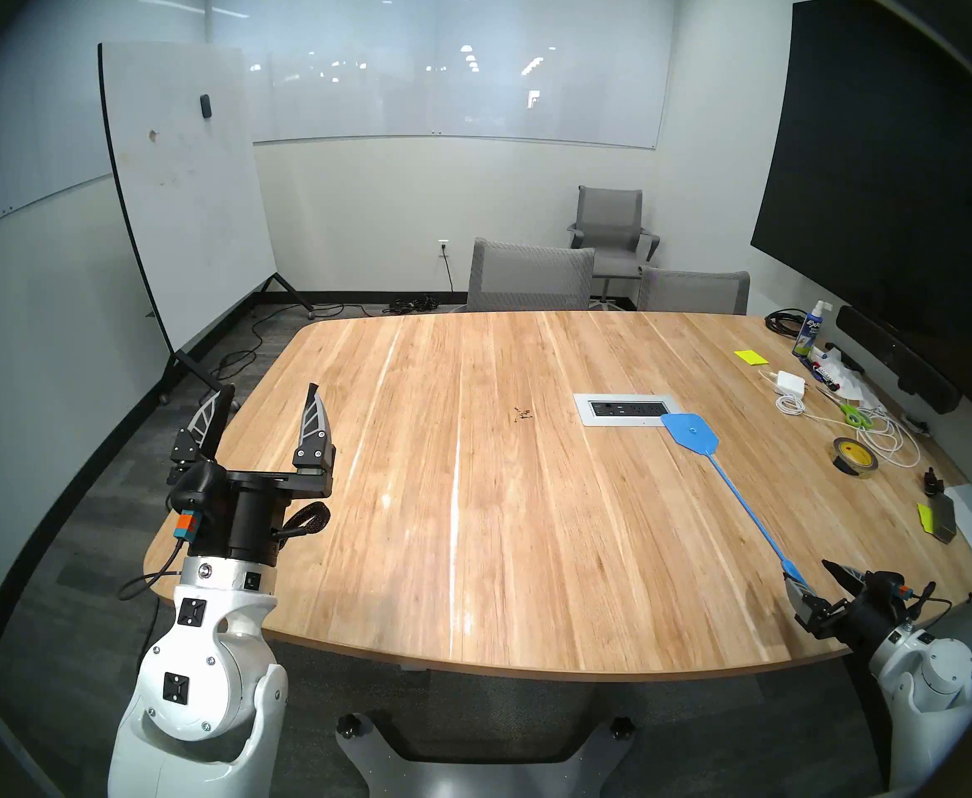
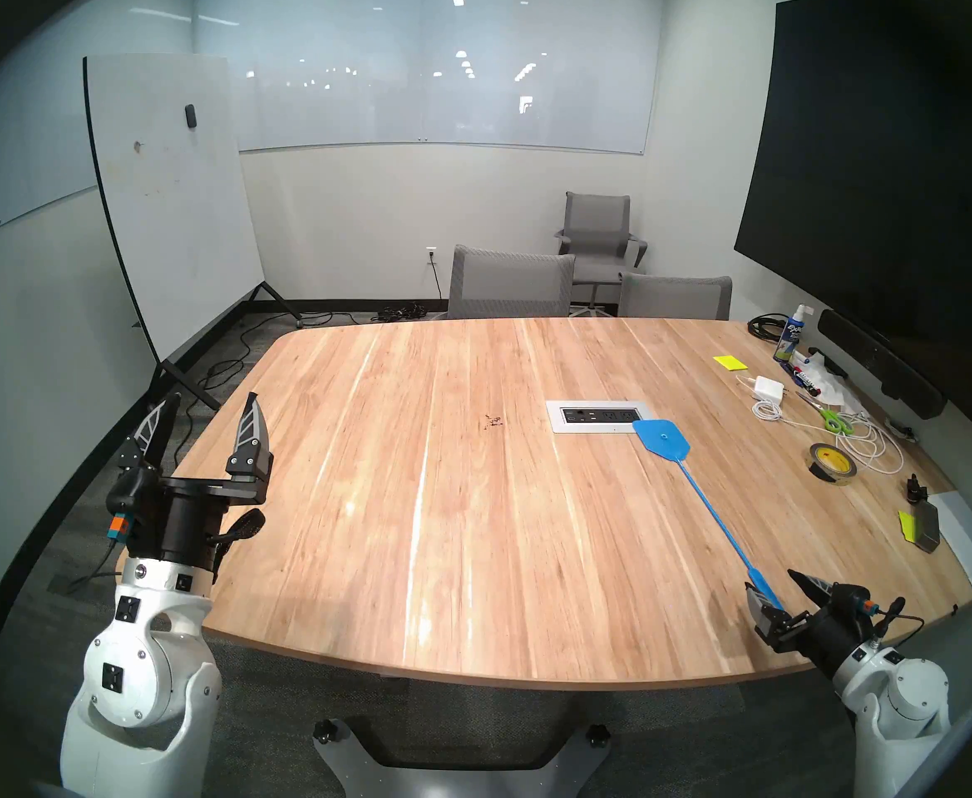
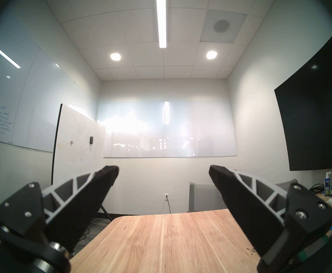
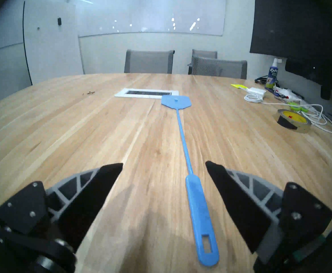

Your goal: Swat a bug on table

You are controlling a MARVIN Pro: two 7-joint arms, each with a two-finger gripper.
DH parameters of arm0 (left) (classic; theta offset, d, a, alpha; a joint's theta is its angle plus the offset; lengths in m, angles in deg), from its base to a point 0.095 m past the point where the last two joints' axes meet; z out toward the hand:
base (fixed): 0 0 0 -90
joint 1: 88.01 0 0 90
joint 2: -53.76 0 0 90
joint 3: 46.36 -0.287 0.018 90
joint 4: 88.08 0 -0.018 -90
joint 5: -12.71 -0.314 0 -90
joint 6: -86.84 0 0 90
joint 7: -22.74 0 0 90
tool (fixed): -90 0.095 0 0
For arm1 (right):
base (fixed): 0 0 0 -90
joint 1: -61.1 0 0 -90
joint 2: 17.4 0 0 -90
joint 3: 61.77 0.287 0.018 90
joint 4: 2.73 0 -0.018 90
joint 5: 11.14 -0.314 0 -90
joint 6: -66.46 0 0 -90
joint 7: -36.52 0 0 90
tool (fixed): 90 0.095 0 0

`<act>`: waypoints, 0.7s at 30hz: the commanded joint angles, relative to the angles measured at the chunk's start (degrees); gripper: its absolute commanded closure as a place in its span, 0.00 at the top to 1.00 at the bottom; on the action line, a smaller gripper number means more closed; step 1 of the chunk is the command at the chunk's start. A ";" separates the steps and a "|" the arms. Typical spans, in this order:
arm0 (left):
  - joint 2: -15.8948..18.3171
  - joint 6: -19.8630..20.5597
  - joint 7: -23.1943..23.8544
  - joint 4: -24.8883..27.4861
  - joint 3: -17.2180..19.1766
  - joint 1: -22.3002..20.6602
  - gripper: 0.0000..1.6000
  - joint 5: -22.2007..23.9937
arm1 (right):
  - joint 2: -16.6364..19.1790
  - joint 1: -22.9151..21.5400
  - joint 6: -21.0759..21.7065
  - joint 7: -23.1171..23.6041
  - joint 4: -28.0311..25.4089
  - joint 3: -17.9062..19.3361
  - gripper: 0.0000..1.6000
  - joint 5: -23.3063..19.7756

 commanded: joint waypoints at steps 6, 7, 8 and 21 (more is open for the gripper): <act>0.04 -0.09 0.07 1.40 -0.08 -0.04 1.00 -0.02 | -3.59 -1.13 -11.08 2.95 0.04 0.65 1.00 1.32; 0.04 -0.09 0.07 1.40 -0.08 -0.04 1.00 -0.02 | -3.68 -1.23 -11.29 3.08 0.13 0.69 1.00 1.40; 0.04 -0.08 0.07 1.41 -0.08 -0.03 1.00 -0.02 | -3.76 -1.30 -11.55 3.17 0.22 0.70 1.00 1.48; 0.04 -0.08 0.07 1.41 -0.08 -0.03 1.00 -0.02 | -4.50 -1.91 -12.11 3.92 0.49 1.08 1.00 2.18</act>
